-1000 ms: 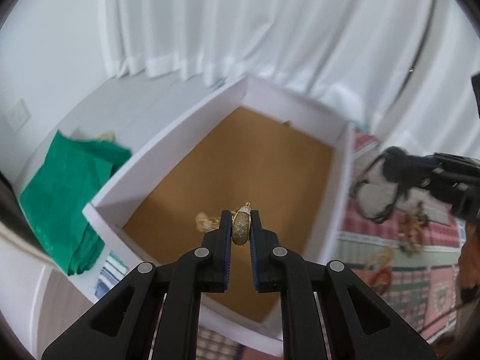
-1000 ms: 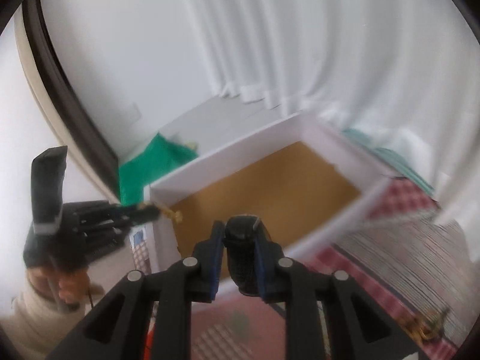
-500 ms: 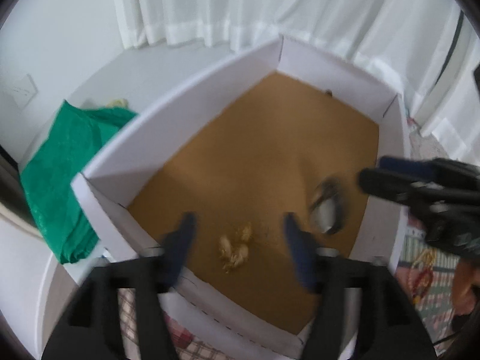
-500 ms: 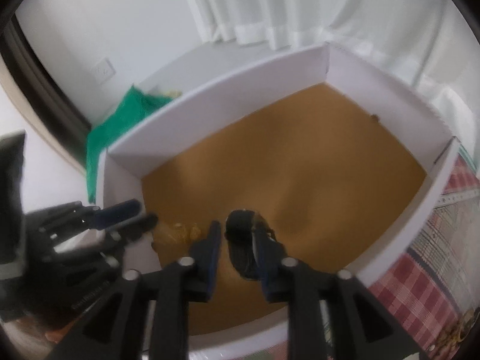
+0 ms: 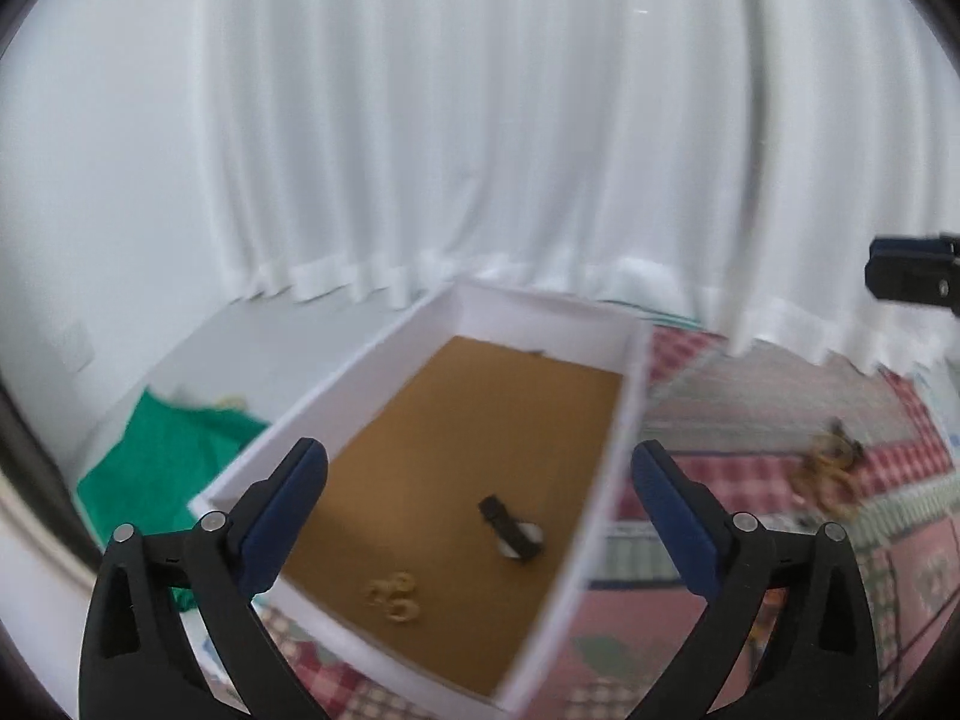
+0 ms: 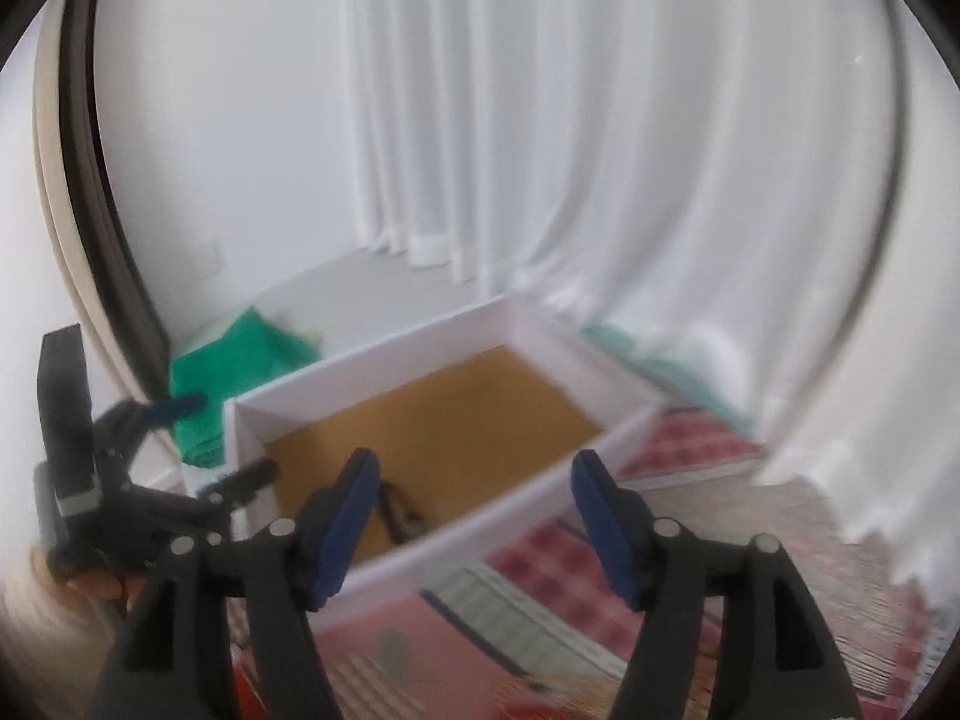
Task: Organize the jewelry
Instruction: 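Move both tools back over the jewelry pile on the quilt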
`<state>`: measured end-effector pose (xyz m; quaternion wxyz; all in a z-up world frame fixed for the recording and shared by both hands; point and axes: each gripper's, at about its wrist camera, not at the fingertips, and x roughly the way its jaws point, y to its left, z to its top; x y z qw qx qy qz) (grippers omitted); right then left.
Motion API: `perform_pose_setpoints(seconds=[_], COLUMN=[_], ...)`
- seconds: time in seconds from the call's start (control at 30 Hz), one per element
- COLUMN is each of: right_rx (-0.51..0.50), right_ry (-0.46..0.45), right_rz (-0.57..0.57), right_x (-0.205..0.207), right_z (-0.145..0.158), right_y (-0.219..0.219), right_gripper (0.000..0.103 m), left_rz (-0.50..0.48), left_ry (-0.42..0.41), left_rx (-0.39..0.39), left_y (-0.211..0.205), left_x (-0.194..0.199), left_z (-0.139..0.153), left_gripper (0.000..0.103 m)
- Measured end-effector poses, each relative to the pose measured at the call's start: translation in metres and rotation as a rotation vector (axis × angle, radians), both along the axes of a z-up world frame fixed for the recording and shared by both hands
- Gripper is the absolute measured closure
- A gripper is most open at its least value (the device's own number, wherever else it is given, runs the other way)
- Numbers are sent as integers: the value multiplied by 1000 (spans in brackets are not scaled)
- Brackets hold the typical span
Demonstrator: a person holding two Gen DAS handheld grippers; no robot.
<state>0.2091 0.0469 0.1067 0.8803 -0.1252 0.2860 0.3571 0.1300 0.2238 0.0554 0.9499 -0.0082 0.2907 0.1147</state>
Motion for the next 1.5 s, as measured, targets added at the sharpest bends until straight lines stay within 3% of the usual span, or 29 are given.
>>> perform_pose_setpoints(seconds=[0.13, 0.23, 0.37, 0.53, 0.67, 0.8, 1.07, 1.5], right_rx=[-25, -38, -76, -95, -112, -78, -32, 8], right_ry=[-67, -109, -156, -28, 81, 122, 144, 207], right_rz=[-99, -188, -384, -544, -543, -512, -442, -455], right_x=[-27, -54, -97, -135, -152, -165, -163, -154], right_z=[8, -5, -44, -113, -156, -173, -181, -191], right_y=[-69, -125, -195, -249, -258, -261, -247, -256], right_gripper=[35, 35, 35, 35, 35, 35, 35, 35], left_rz=[-126, -185, -211, -283, -280, -279, -252, -239], left_ry=[33, 135, 171, 233, 297, 303, 325, 360], left_rx=[-103, -100, -98, -129, -82, -51, -70, -90], left_y=[-42, -79, -116, -154, -170, -177, -175, -175], left_x=[-9, -14, -30, -49, -58, -68, -67, -53], left_z=[-13, -37, -71, -101, -112, -110, -114, -125], left_gripper=[2, 2, 1, 1, 1, 1, 1, 1])
